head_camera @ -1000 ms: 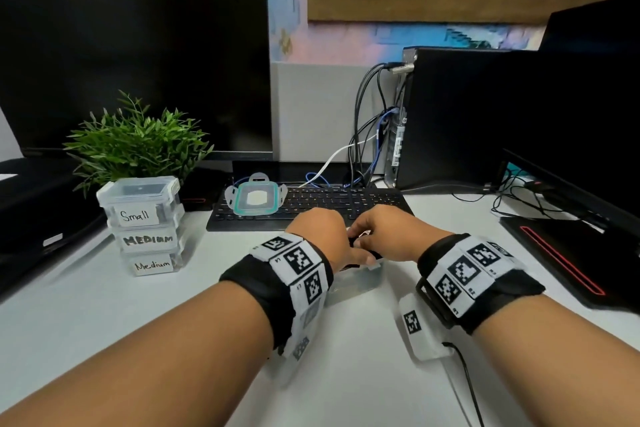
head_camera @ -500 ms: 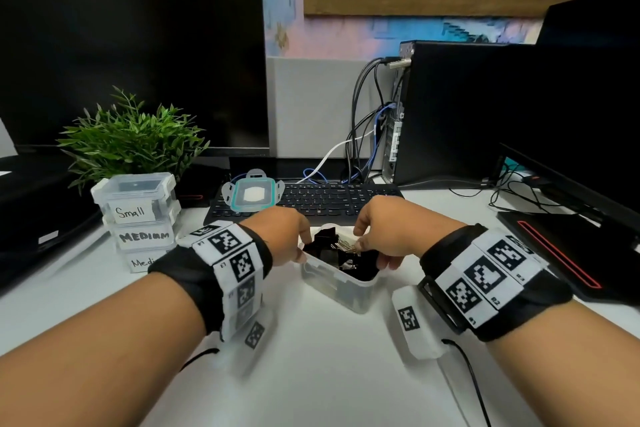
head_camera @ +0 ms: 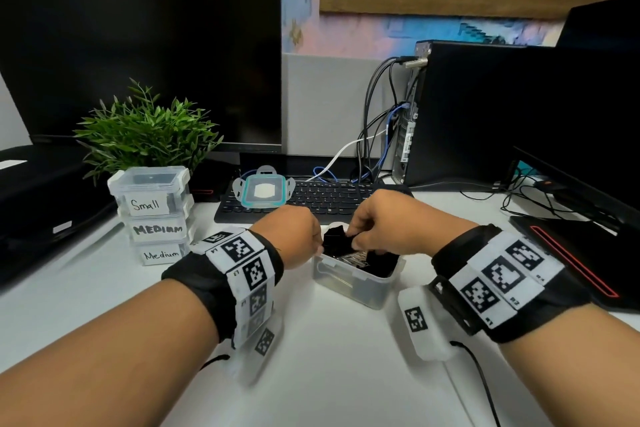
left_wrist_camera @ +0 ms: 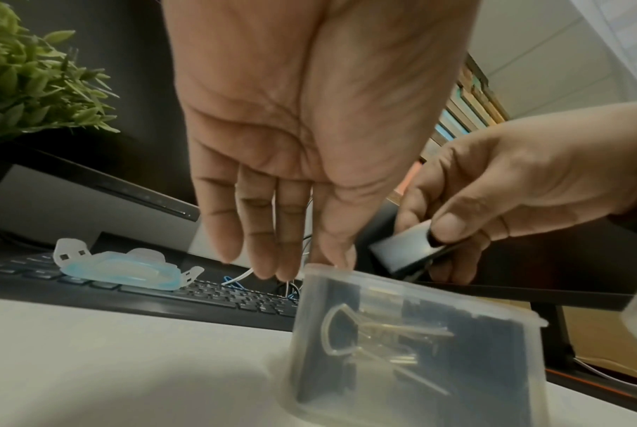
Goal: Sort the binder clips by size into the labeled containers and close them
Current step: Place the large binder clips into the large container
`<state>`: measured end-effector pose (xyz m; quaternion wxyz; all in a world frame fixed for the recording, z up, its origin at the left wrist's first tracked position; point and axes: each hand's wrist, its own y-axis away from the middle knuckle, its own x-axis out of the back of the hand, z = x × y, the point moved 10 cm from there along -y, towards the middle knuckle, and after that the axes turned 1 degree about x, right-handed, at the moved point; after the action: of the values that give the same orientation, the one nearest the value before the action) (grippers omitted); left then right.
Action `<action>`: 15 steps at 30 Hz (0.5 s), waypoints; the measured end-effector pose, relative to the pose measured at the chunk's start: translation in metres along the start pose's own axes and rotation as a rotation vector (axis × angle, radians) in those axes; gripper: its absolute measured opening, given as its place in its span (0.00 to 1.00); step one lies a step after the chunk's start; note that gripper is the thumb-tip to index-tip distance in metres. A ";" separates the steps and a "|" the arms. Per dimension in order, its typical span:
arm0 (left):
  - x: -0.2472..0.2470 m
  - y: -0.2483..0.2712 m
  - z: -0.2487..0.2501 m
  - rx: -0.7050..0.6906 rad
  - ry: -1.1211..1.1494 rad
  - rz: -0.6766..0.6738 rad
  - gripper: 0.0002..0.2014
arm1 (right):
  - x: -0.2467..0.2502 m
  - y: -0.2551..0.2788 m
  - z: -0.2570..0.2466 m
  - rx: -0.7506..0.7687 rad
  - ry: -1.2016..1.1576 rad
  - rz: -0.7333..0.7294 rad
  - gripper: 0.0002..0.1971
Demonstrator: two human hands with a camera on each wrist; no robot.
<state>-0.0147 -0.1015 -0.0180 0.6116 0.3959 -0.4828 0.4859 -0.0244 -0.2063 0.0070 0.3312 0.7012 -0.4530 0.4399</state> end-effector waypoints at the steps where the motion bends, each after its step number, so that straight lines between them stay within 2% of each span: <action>1: 0.000 0.000 -0.001 0.000 0.011 0.012 0.09 | 0.007 -0.001 0.003 -0.003 -0.057 0.028 0.03; 5: -0.001 -0.004 -0.004 -0.007 0.053 0.033 0.06 | 0.026 -0.006 0.018 -0.006 -0.296 0.138 0.03; 11: -0.001 -0.004 -0.004 -0.019 0.074 0.036 0.06 | 0.011 -0.009 0.031 -0.114 -0.907 0.125 0.07; 13: 0.002 -0.003 -0.004 -0.032 0.093 0.059 0.11 | 0.008 -0.010 0.037 -0.165 -1.048 0.142 0.11; 15: 0.006 -0.001 0.000 -0.070 0.193 0.103 0.20 | 0.002 -0.012 0.041 -0.213 -1.101 0.119 0.12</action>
<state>-0.0133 -0.1004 -0.0121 0.6429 0.3003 -0.4583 0.5352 -0.0001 -0.2385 -0.0083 0.0895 0.7631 -0.6398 -0.0214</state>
